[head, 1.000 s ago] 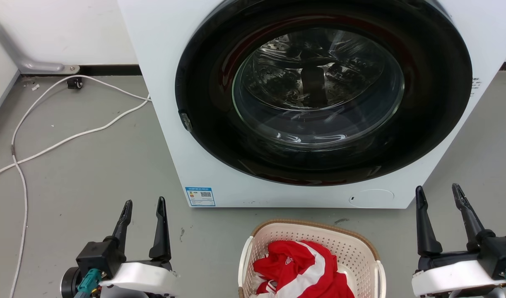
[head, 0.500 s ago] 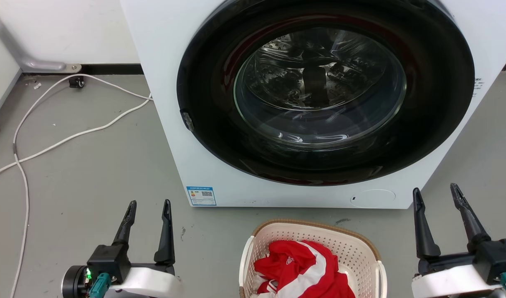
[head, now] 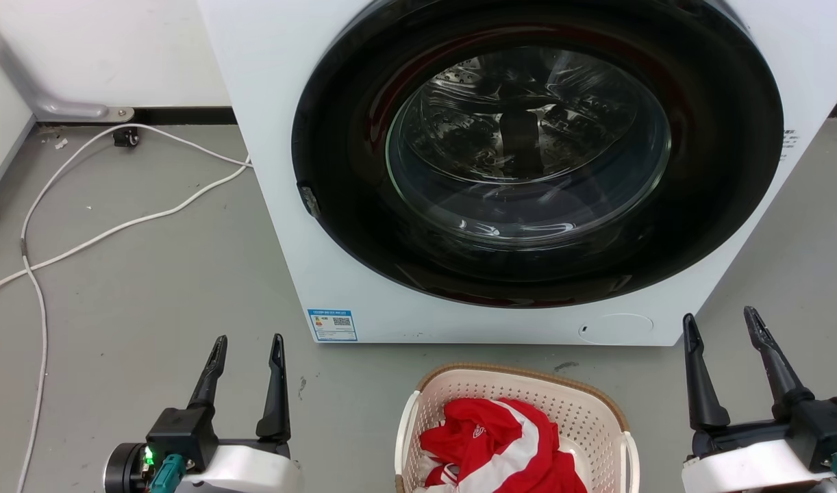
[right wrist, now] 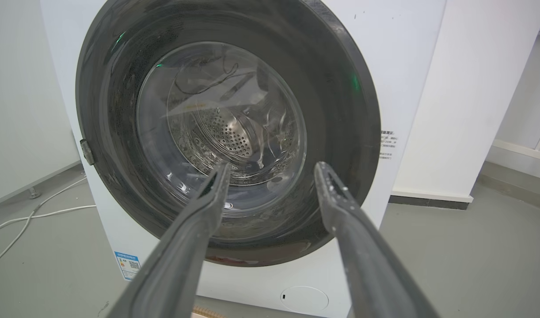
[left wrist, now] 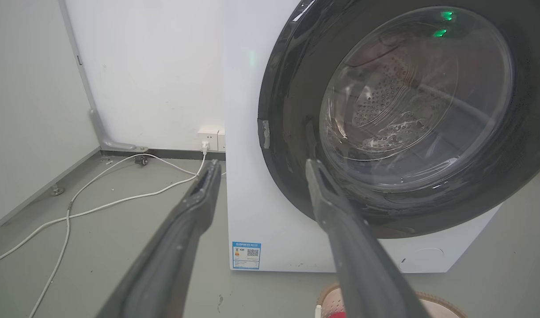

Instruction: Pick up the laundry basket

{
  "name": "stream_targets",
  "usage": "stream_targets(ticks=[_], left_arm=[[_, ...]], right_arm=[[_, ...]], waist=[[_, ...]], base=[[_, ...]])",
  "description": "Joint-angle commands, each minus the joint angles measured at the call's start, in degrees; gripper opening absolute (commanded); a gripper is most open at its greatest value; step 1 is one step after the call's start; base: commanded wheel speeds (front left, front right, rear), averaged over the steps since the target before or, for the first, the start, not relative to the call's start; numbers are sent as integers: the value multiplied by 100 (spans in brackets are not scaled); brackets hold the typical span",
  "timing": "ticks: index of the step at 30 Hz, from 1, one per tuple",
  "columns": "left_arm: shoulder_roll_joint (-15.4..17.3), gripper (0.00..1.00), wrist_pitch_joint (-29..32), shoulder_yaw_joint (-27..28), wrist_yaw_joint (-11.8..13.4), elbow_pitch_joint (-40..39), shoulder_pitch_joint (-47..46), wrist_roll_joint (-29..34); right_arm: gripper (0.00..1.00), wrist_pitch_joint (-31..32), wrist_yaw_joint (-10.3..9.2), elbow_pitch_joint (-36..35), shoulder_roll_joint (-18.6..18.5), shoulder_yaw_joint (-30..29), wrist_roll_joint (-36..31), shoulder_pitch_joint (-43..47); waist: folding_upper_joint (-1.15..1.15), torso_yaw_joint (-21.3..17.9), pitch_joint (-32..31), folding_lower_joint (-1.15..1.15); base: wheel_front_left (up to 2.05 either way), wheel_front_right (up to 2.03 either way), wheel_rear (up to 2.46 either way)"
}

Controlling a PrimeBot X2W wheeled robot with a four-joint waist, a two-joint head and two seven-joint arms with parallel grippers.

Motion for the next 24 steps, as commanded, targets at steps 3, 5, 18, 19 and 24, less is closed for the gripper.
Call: stream_targets(ticks=[3,5,18,19,24], left_arm=[[15,100,-16,-2,18,26,41,-17],[15,100,-16,2,18,33,30,-21],[14,100,-16,-37,-86,256,-258,-12],[14,100,-15,-51,-126,315,-345,-4],[14,100,-15,-130,-279,823,-869,80]], right_arm=[[100,-14,-2,21,-27,-14,42,-16],[100,-14,-2,30,-27,-14,43,-25],[100,-13,-3,313,-25,-250,159,-214],[100,-12,-3,367,-25,-248,154,-273],[100,-13,-3,867,-25,-150,-2,-585]], waist=[[0,-2,1,0],[0,-2,2,0],[0,-78,254,0],[0,-85,321,0],[0,-153,732,0]], base=[[0,0,0],[0,0,0],[0,0,0],[0,0,0],[0,0,0]])
